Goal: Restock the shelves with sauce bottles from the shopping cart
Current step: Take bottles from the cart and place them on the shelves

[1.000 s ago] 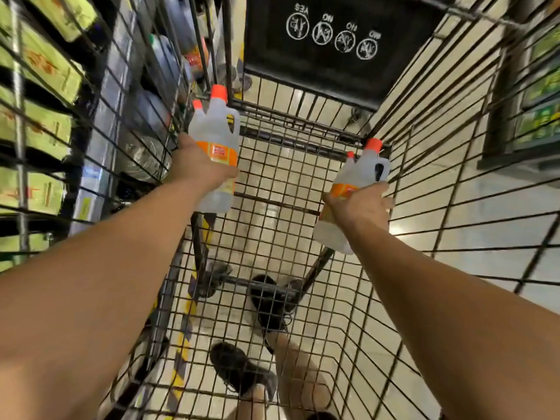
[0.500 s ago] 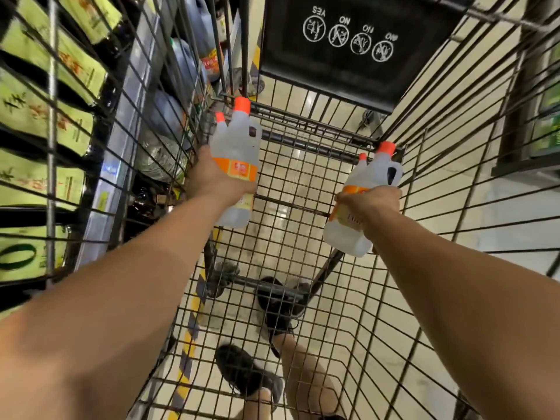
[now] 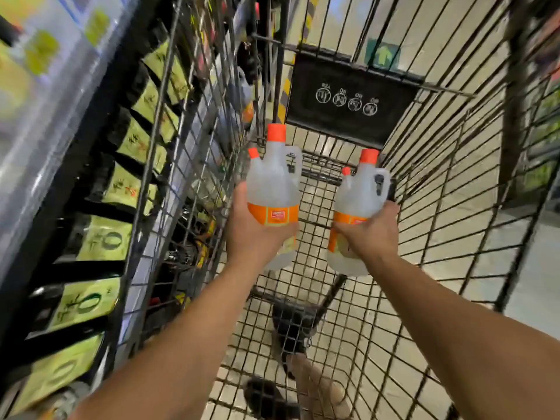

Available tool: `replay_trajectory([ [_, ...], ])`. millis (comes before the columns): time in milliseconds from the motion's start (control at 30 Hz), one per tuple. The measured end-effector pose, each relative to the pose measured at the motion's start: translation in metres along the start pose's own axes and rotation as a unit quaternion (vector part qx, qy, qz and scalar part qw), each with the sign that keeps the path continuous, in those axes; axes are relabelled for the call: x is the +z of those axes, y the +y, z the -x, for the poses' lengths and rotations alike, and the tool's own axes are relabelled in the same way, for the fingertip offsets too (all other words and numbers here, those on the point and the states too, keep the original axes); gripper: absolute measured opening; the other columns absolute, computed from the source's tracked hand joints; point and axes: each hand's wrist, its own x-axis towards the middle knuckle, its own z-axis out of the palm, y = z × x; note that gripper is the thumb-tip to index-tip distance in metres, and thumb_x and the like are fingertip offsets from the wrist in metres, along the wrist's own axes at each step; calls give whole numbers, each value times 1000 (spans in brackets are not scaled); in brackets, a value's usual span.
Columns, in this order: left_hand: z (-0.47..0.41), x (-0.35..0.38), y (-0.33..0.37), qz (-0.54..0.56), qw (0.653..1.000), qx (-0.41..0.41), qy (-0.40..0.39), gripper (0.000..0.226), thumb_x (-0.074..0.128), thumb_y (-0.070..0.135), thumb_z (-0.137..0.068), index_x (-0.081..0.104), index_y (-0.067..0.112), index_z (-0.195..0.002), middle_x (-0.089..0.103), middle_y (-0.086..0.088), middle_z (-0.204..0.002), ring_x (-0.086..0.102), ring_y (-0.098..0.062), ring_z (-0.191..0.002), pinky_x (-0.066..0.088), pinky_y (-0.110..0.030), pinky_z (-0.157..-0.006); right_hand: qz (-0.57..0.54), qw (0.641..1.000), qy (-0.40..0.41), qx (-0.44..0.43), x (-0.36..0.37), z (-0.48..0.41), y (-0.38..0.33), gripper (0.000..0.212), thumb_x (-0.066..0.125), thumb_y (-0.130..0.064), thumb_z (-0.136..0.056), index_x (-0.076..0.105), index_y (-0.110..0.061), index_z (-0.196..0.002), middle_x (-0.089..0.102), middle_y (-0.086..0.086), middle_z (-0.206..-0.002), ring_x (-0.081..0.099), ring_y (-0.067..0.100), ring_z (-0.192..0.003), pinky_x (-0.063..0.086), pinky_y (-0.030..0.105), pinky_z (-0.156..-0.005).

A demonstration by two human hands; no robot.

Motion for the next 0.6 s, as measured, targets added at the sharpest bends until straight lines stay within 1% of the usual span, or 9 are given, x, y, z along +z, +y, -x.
replay_trajectory([
  [67, 25, -16, 19, 28, 999, 24, 11, 95, 94, 25, -50, 38, 49, -123, 60, 26, -101, 61, 6, -90, 51, -18, -70, -13, 997, 1, -70, -15, 23, -12, 87, 89, -26, -55, 37, -14, -125, 53, 6, -115, 55, 21, -94, 48, 34, -75],
  [167, 66, -46, 45, 94, 991, 88, 26, 88, 92, 10, -54, 46, 50, -117, 65, 27, -101, 65, 7, -88, 50, -10, -65, -44, 987, -10, -155, -44, 63, -37, 80, 88, -24, -57, 37, -21, -118, 57, 1, -107, 59, 14, -85, 47, 24, -67],
  [233, 95, -71, 67, 115, 985, 123, 33, 92, 91, 2, -57, 47, 60, -114, 65, 34, -102, 65, 9, -88, 50, -9, -65, -80, 977, -9, -198, -67, 94, -58, 76, 88, -23, -58, 36, -27, -113, 57, -9, -96, 57, -4, -77, 41, 5, -60],
  [300, 129, -96, 88, 112, 981, 154, 47, 95, 93, 7, -57, 43, 57, -122, 59, 43, -103, 61, 16, -90, 49, -6, -69, -110, 964, -16, -241, -94, 128, -77, 74, 86, -27, -59, 34, -31, -111, 55, -16, -95, 55, -19, -75, 36, -3, -56],
  [367, 164, -122, 107, 123, 975, 167, 77, 96, 94, 15, -55, 41, 49, -127, 58, 43, -105, 60, 16, -93, 49, -7, -72, -130, 947, -39, -292, -120, 164, -96, 76, 82, -29, -59, 33, -30, -117, 56, -15, -99, 54, -22, -82, 39, -2, -63],
  [400, 182, -136, 114, 125, 971, 181, 96, 95, 94, 18, -54, 40, 49, -126, 58, 42, -107, 60, 16, -93, 47, -4, -71, -132, 938, -51, -318, -131, 181, -105, 78, 83, -26, -60, 34, -28, -120, 56, -12, -102, 56, -17, -88, 44, 3, -69],
  [467, 212, -160, 128, 122, 963, 202, 128, 95, 93, 24, -51, 39, 50, -125, 57, 41, -110, 59, 17, -93, 43, -1, -69, -130, 921, -68, -361, -151, 210, -122, 83, 88, -16, -63, 35, -22, -126, 57, -3, -110, 59, -1, -96, 50, 23, -80],
  [500, 226, -172, 135, 125, 959, 210, 143, 96, 92, 27, -49, 38, 52, -124, 58, 38, -111, 60, 16, -93, 43, -2, -69, -131, 912, -73, -381, -161, 225, -131, 85, 88, -13, -64, 34, -19, -130, 56, 0, -114, 59, 4, -98, 50, 25, -80],
  [600, 268, -209, 152, 143, 945, 231, 183, 96, 91, 28, -48, 38, 53, -124, 63, 28, -112, 63, 7, -99, 47, -11, -75, -162, 885, -101, -425, -181, 277, -161, 88, 88, -11, -66, 32, -15, -134, 55, -6, -115, 56, -12, -94, 47, 12, -81],
])
